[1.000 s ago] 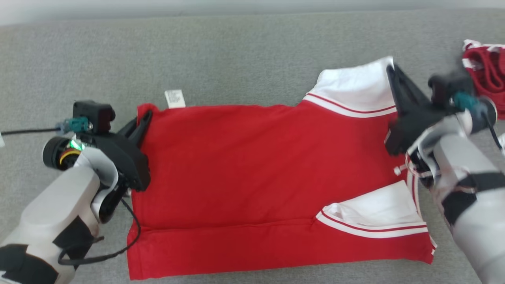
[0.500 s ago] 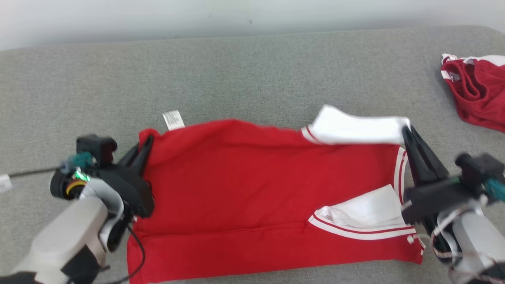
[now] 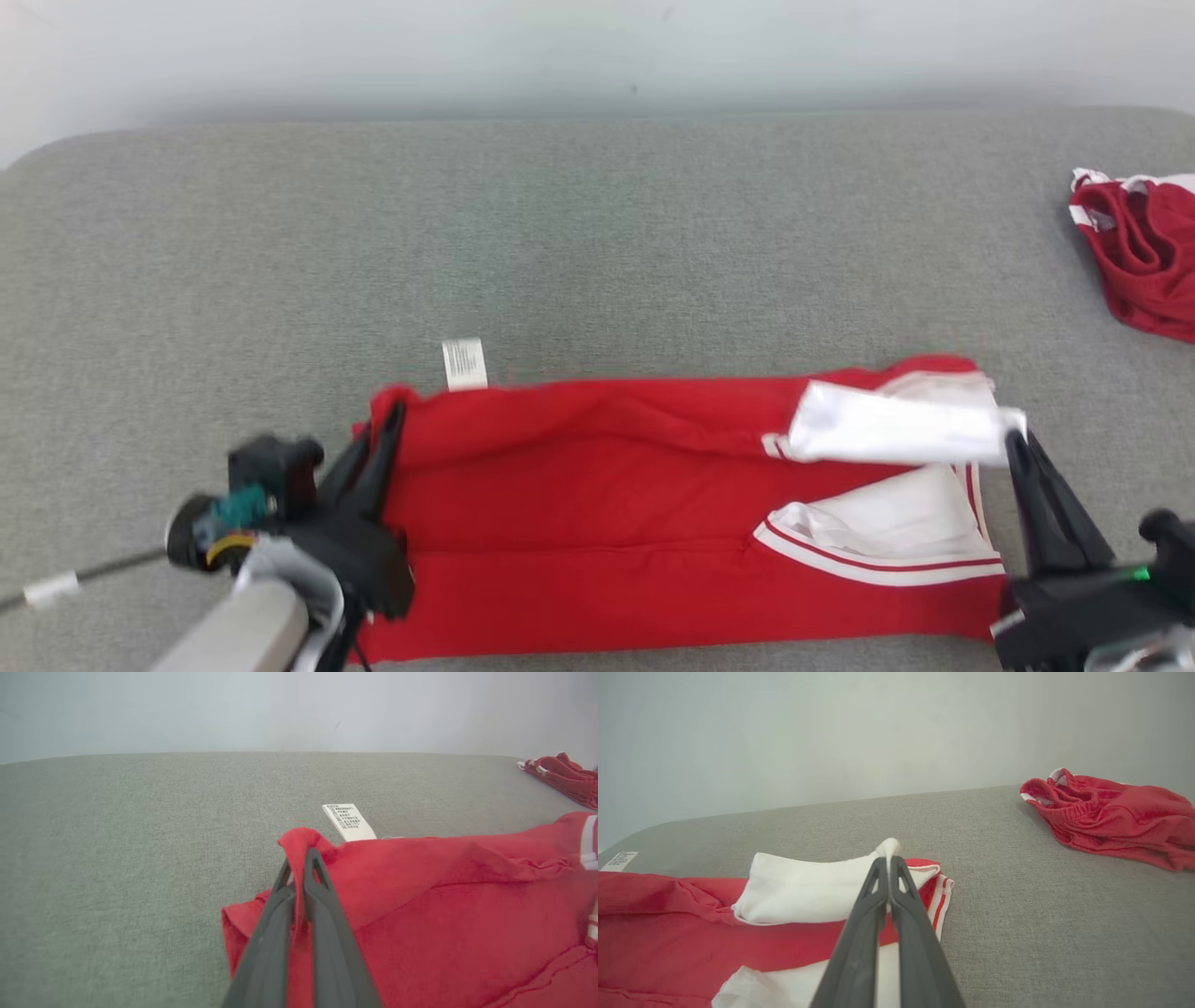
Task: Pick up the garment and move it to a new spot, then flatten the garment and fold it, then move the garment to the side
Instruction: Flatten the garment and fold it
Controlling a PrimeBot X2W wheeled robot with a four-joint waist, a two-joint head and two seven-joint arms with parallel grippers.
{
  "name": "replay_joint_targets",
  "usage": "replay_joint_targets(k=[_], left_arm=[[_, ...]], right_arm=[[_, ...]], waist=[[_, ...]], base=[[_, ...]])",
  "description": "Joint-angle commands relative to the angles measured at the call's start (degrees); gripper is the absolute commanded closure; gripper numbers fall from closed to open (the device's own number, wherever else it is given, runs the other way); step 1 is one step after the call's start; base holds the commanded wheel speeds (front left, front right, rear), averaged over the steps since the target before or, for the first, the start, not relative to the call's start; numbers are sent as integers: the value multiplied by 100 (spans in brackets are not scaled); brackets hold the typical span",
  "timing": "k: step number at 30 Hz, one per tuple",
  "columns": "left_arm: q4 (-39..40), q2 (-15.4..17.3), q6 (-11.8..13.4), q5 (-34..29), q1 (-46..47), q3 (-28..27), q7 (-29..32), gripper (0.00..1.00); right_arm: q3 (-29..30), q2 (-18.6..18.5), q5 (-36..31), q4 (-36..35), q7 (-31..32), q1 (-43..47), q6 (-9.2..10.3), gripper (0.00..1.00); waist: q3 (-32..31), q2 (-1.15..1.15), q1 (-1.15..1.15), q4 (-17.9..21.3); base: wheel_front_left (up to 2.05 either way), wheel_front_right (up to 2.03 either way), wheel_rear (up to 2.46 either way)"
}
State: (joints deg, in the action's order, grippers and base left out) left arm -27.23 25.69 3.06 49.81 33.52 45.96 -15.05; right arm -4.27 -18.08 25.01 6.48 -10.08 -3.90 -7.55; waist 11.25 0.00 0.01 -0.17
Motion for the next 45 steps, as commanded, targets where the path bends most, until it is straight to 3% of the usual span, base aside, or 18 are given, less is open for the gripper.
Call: replay_joint_targets(k=[1,13,14,15,16,18,19,20,21,35,45], left_arm=[[180,-41,43,-234,-327,-195,-14,100],[428,-430,-81,-956,-1277,-1127,-16,100],[402,-494,-102,-1068,-1334,-1307,-15,75],[369,-518,-128,-1137,-1379,-1379,-16,61],[369,-518,-128,-1137,-1379,-1379,-16,61],[376,-595,-150,-1295,-1435,-1537,-16,2],[371,-624,-183,-1363,-1488,-1613,-15,0],[378,-648,-188,-1424,-1521,-1704,-15,0],[402,-681,-205,-1475,-1545,-1798,-15,0],[1005,-1127,-358,-2472,-2324,-3235,-15,0],[1485,-1468,-464,-3214,-2792,-4043,-16,0]], right_arm=[[149,56,-62,-147,80,248,16,100],[558,318,-147,-527,302,790,16,100],[573,347,-145,-551,333,841,16,100],[576,358,-133,-559,340,870,16,100],[576,358,-133,-559,340,870,16,100],[574,366,-98,-545,383,919,16,100],[592,372,-94,-533,389,928,16,99],[608,373,-101,-526,396,942,16,58],[624,382,-113,-523,395,951,16,0],[781,290,-250,-470,526,956,16,0],[860,122,-544,301,1162,490,16,0]], waist=[[-58,0,-1,-63],[-160,0,-1,-132],[-182,0,-1,-143],[-194,0,-1,-142],[-194,0,-1,-142],[-215,0,-1,-142],[-230,0,-1,-137],[-237,0,-1,-136],[-243,0,-1,-134],[-526,0,-1,-208],[-680,0,-1,-432]], base=[[0,0,0],[0,0,0],[0,0,0],[0,0,0],[0,0,0],[0,0,0],[0,0,0],[0,0,0],[0,0,0],[0,0,0],[0,0,0]])
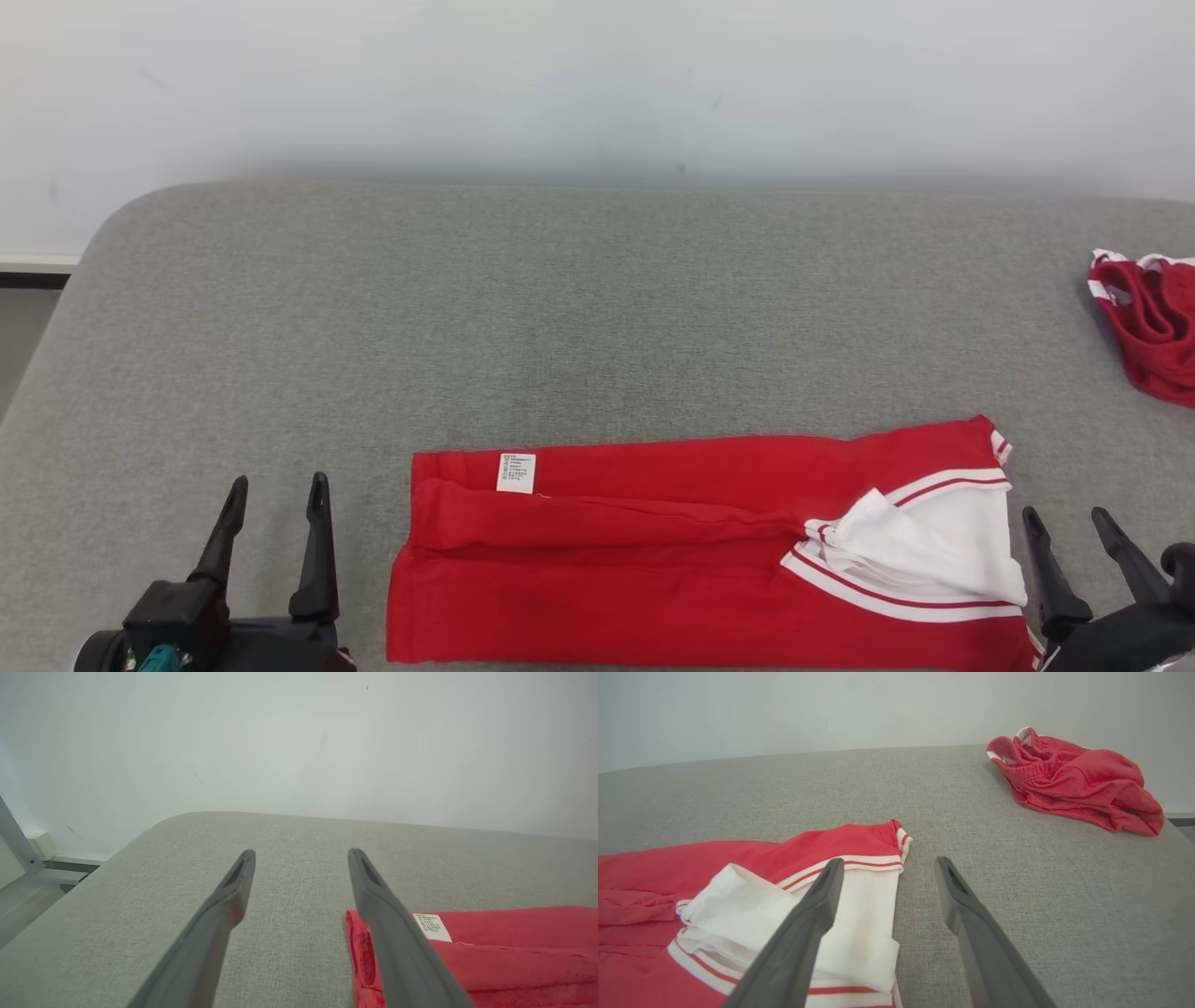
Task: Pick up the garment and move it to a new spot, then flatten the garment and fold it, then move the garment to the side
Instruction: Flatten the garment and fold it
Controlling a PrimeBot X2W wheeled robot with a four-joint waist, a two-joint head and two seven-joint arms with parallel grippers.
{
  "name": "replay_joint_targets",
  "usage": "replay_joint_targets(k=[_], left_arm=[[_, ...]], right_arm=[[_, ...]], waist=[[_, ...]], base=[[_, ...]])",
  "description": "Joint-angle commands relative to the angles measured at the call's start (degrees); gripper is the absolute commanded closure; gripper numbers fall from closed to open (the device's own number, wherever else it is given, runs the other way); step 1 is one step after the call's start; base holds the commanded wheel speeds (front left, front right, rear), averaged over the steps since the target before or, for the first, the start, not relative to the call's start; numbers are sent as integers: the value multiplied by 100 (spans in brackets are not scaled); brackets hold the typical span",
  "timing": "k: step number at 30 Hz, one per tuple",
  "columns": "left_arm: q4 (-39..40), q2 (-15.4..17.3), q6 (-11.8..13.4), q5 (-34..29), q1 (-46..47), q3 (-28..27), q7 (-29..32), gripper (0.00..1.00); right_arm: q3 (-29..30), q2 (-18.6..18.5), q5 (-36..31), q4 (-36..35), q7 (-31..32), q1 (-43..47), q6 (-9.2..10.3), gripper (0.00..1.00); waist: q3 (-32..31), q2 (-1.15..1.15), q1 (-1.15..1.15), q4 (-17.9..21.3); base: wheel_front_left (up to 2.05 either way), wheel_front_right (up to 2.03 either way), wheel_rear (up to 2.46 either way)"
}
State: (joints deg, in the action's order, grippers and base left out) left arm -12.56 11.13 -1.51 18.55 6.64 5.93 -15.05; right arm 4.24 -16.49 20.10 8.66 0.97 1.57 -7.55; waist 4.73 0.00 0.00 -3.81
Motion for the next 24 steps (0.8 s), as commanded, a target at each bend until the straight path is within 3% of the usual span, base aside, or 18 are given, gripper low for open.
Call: replay_joint_targets(k=[1,20,21,23,24], left_arm=[[36,-33,-34,-147,-118,-79,-16,0],[45,-389,-348,-766,-145,-481,-16,0],[38,-403,-362,-789,-147,-499,-16,0],[22,-419,-390,-826,-167,-539,-16,0],[16,-429,-386,-846,-179,-556,-16,0]], right_arm=[[11,-49,-75,193,113,-131,16,0],[-370,-117,-67,2141,653,-1020,16,1],[-404,-115,-49,2215,694,-1039,16,36],[-465,-104,-5,2345,761,-1069,16,67],[-491,-96,23,2403,800,-1073,16,96]], waist=[[-29,0,0,-97],[98,0,0,-489],[89,0,0,-492],[68,0,0,-488],[59,0,0,-483]], base=[[0,0,0],[0,0,0],[0,0,0],[0,0,0],[0,0,0]])
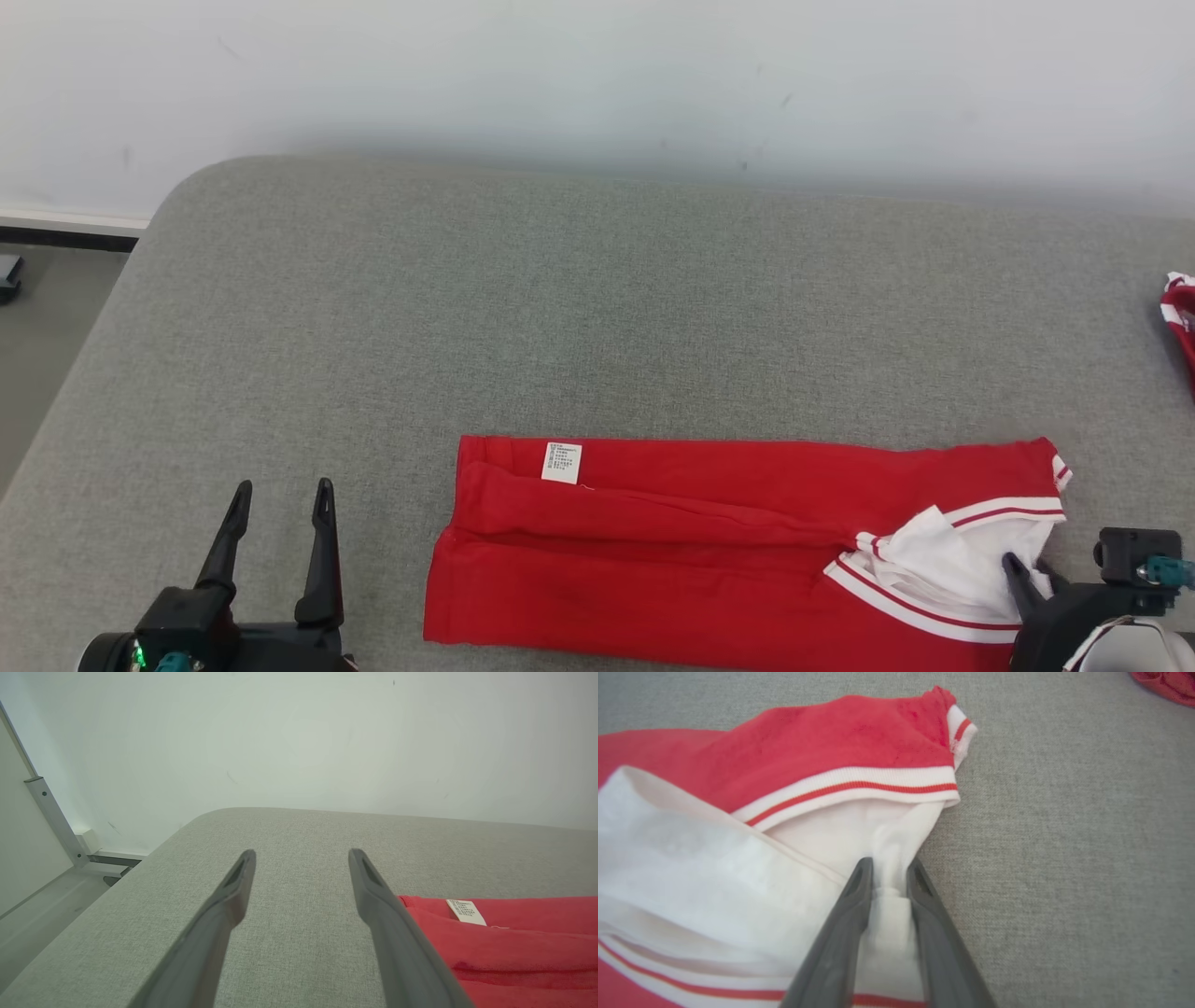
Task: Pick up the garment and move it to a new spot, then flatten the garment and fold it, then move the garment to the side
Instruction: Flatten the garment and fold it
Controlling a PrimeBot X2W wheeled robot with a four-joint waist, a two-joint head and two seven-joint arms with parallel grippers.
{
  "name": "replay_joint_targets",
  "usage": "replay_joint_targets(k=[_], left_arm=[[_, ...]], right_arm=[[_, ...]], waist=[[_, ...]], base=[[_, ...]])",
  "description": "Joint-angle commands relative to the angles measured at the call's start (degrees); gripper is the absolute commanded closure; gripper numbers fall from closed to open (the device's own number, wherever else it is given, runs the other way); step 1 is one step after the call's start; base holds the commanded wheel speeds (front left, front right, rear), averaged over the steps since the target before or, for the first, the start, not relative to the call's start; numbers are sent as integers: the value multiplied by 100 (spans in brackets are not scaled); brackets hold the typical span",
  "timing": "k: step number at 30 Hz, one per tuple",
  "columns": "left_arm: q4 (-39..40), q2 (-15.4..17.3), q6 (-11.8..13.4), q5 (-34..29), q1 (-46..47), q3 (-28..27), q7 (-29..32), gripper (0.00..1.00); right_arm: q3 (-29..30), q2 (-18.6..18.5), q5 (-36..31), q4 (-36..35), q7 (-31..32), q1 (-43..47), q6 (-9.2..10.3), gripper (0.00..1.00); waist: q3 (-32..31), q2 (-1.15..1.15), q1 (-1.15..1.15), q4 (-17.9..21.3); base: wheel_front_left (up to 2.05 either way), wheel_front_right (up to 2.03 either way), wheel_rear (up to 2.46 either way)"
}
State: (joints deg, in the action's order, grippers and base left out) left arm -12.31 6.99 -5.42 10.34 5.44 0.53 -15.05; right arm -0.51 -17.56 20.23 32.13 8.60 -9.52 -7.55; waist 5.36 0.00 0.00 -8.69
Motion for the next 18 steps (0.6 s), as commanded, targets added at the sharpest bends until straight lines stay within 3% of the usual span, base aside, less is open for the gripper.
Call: replay_joint_targets(k=[1,8,18], left_arm=[[-15,-24,-3,-38,-64,-28,-16,0],[-81,-45,-62,-162,-110,-107,-16,0],[-101,-62,-107,-267,-244,-182,-16,0]], right_arm=[[-42,20,42,112,57,18,16,100],[-55,-190,134,447,-37,-176,23,100],[494,-970,55,653,-321,-324,18,100]], waist=[[-12,0,0,13],[-107,0,0,113],[-285,0,0,415]], base=[[0,0,0],[0,0,0],[0,0,0]])
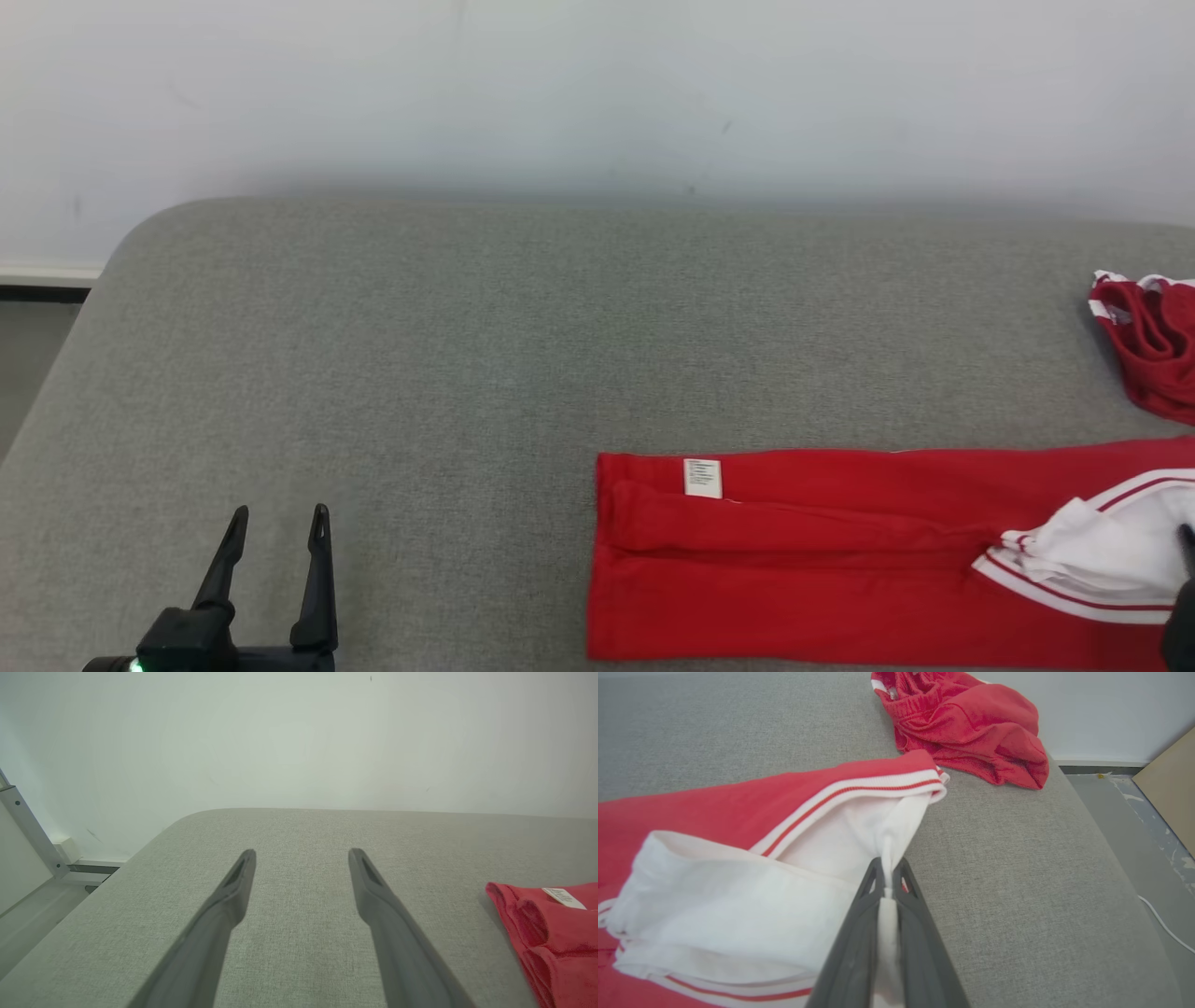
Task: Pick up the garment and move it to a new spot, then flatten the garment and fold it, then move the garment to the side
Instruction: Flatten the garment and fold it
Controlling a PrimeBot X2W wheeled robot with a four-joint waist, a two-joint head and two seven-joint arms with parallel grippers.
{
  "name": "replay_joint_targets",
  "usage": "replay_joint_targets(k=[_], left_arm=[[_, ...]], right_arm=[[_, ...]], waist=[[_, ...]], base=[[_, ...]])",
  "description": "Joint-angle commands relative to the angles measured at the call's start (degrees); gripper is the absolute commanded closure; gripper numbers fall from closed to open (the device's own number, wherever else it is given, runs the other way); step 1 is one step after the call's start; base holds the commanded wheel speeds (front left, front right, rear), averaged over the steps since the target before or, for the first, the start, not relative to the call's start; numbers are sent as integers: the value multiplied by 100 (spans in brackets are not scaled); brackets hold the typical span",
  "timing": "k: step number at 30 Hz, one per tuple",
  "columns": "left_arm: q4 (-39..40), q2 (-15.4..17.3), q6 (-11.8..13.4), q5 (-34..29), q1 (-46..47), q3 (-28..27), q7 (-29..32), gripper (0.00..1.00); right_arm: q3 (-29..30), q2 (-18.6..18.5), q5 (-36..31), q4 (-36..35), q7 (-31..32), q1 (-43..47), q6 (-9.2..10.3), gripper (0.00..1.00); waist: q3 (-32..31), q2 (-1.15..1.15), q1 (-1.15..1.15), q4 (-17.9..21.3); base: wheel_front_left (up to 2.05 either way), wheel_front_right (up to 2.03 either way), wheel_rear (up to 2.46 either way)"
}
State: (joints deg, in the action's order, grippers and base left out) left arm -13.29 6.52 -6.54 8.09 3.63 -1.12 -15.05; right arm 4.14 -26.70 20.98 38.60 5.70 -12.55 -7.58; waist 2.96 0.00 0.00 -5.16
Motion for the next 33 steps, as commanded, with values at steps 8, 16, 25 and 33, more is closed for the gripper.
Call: replay_joint_targets(k=[8,16,25,33], left_arm=[[-25,-70,-31,-64,-137,-95,-16,0],[-35,-112,-38,-64,-185,-138,-16,0],[-113,-164,-58,-75,-72,-49,-16,0],[-206,-195,-81,-83,36,49,-16,0]], right_arm=[[-65,32,-161,-733,125,74,20,100],[-652,476,31,-2115,399,325,19,100],[-1460,1008,195,-3502,817,600,19,100],[-2121,1513,192,-3733,885,536,19,100]], waist=[[-155,0,0,318],[-215,0,0,427],[-251,0,0,230],[-209,0,0,1]], base=[[0,0,0],[0,0,0],[0,0,0],[0,0,0]])
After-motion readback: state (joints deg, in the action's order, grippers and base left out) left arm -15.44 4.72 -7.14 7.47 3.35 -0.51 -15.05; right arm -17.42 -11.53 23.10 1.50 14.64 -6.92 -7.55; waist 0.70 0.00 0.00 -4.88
